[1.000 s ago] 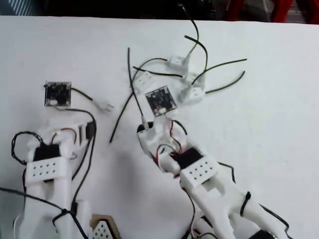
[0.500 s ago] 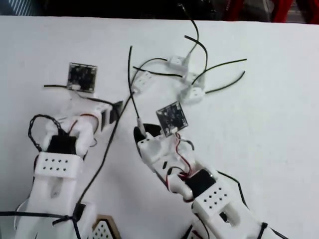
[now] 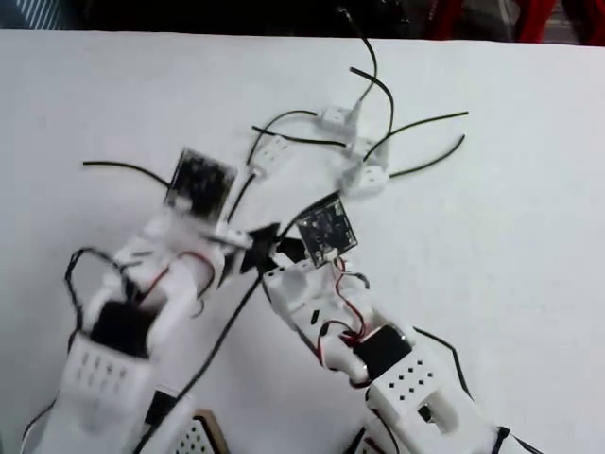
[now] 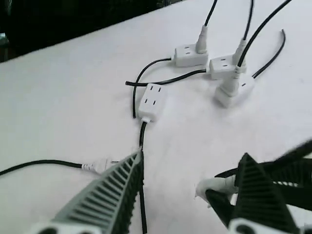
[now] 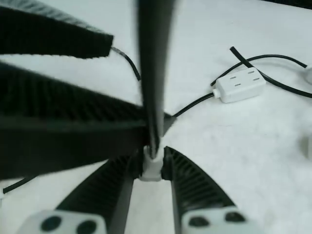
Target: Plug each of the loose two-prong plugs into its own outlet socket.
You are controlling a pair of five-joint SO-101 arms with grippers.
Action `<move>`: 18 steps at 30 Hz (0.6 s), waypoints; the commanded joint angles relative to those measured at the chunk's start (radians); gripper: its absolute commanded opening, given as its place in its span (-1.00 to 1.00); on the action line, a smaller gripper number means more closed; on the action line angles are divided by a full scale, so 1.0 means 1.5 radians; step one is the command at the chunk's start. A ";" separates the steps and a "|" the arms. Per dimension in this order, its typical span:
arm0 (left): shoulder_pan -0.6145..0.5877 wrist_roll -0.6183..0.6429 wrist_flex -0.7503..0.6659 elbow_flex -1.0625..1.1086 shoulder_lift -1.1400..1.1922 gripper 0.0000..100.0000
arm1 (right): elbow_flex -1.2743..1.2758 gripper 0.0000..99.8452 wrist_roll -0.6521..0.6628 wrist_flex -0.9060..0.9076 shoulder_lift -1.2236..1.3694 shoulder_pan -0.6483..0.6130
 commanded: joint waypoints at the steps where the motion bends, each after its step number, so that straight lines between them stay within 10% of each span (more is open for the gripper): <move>1: 0.031 -0.018 0.014 0.037 -0.108 -0.39 | -0.009 -0.97 0.007 -0.014 0.001 -0.005; 18: -0.136 -0.105 -0.061 0.111 -0.154 -0.39 | -0.011 -0.97 -0.043 -0.109 0.003 0.129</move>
